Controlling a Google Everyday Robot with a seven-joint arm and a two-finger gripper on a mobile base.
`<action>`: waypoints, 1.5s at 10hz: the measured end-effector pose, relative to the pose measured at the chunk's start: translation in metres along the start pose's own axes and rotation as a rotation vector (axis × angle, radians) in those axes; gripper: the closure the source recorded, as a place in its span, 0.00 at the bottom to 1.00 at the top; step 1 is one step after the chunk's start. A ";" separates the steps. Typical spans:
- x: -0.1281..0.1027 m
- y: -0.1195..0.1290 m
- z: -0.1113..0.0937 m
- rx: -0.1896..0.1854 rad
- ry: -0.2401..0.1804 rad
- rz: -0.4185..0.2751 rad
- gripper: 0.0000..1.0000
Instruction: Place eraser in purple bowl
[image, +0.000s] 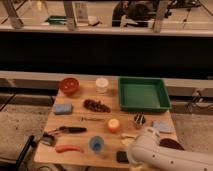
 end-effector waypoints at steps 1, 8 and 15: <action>0.000 -0.001 0.000 0.004 -0.002 0.001 0.24; 0.000 -0.002 0.003 0.008 -0.013 0.006 0.92; 0.003 -0.004 -0.023 0.053 -0.017 -0.006 1.00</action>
